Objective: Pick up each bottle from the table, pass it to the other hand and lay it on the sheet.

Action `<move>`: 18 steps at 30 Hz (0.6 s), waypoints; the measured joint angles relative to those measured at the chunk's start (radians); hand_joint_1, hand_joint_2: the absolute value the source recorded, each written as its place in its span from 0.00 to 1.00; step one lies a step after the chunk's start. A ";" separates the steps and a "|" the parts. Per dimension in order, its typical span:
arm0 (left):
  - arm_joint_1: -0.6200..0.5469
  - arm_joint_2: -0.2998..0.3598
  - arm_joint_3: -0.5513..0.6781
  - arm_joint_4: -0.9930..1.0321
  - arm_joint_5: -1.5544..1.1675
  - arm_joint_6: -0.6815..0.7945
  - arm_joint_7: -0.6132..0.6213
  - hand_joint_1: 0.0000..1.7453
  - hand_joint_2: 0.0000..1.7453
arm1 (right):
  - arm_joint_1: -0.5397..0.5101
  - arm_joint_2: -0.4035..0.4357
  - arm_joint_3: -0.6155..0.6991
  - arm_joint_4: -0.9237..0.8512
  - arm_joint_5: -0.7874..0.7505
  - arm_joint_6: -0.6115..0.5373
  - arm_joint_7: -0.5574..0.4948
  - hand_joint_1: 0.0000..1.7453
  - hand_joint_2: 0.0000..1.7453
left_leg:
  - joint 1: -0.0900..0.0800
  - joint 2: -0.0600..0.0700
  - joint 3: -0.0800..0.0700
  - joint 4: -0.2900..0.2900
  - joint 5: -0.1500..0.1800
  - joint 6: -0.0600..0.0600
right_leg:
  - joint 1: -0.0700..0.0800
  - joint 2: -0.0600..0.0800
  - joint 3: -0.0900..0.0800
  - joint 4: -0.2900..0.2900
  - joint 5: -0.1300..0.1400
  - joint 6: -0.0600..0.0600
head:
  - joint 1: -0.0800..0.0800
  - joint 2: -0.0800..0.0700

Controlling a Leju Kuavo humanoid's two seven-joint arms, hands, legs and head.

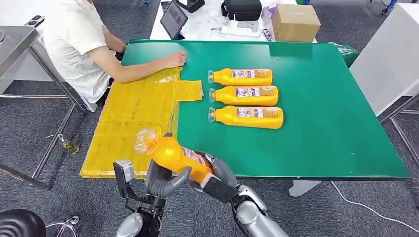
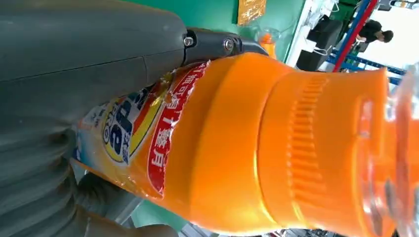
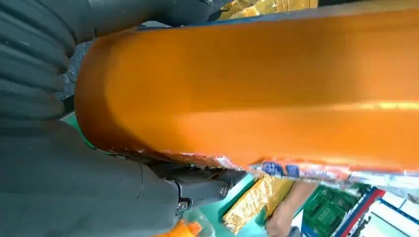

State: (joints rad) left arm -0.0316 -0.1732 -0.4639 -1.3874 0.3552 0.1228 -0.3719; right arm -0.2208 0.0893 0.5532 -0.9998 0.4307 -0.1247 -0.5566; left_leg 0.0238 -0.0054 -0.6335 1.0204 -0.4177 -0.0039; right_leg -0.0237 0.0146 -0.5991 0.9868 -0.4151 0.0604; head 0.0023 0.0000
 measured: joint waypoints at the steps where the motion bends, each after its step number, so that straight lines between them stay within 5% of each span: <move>1: -0.004 0.000 0.000 0.002 0.004 -0.005 0.000 0.00 1.00 | -0.005 0.003 0.008 0.008 0.004 0.000 0.000 1.00 1.00 | 0.000 0.000 0.000 0.000 0.000 0.000 | 0.000 0.000 0.000 0.000 0.000 0.000 | 0.000 0.000; 4: -0.009 0.000 0.000 0.004 0.011 -0.016 -0.002 0.00 1.00 | -0.019 0.005 0.024 0.025 0.014 0.000 0.000 1.00 1.00 | 0.000 0.000 0.000 0.000 0.000 0.000 | 0.000 0.000 0.000 0.000 0.000 0.000 | 0.000 0.000; 5: -0.009 0.000 0.000 0.004 0.011 -0.016 -0.003 0.41 1.00 | -0.022 0.005 0.029 0.030 0.016 0.000 0.000 1.00 1.00 | 0.000 0.000 0.000 0.000 0.000 0.000 | 0.000 0.000 0.000 0.000 0.000 0.000 | 0.000 0.000; 6: -0.010 0.000 0.001 0.005 0.011 -0.017 -0.003 1.00 1.00 | -0.025 0.005 0.032 0.034 0.016 0.000 0.000 1.00 1.00 | 0.000 0.000 0.000 0.000 0.000 0.000 | 0.000 0.000 0.000 0.000 0.000 0.000 | 0.000 0.000; 11: -0.013 0.002 0.003 0.008 0.042 -0.058 -0.006 1.00 1.00 | -0.041 0.008 0.047 0.051 0.023 -0.005 -0.012 0.90 1.00 | 0.000 0.000 0.000 0.000 0.000 0.000 | 0.000 0.000 0.000 0.000 0.000 0.000 | 0.000 0.000; 12: -0.015 0.004 0.005 0.010 0.055 -0.073 -0.004 1.00 1.00 | -0.044 0.007 0.050 0.053 0.027 -0.009 -0.017 0.77 1.00 | 0.000 0.000 0.000 0.000 0.000 0.000 | 0.000 0.000 -0.001 0.000 0.000 0.000 | 0.000 0.000; 14: -0.017 0.008 0.013 0.018 0.085 -0.102 0.007 1.00 1.00 | -0.050 0.007 0.059 0.057 0.039 -0.022 -0.024 0.01 1.00 | 0.000 0.000 0.000 0.000 0.000 0.000 | 0.000 0.000 -0.001 0.000 0.000 0.000 | 0.000 0.000; 18: -0.024 0.008 0.032 0.029 0.136 -0.149 0.021 1.00 1.00 | -0.052 0.008 0.082 0.060 0.036 -0.038 -0.050 0.00 1.00 | 0.000 0.000 0.000 0.000 0.000 0.000 | 0.000 0.000 -0.001 0.000 0.000 0.000 | -0.001 0.000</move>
State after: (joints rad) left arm -0.0553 -0.1648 -0.4322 -1.3585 0.4910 -0.0260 -0.3513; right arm -0.2729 0.0976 0.6354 -0.9400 0.4666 -0.1628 -0.6069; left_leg 0.0239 -0.0051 -0.6336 1.0204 -0.4177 -0.0040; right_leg -0.0237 0.0146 -0.5997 0.9868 -0.4151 0.0604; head 0.0015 0.0000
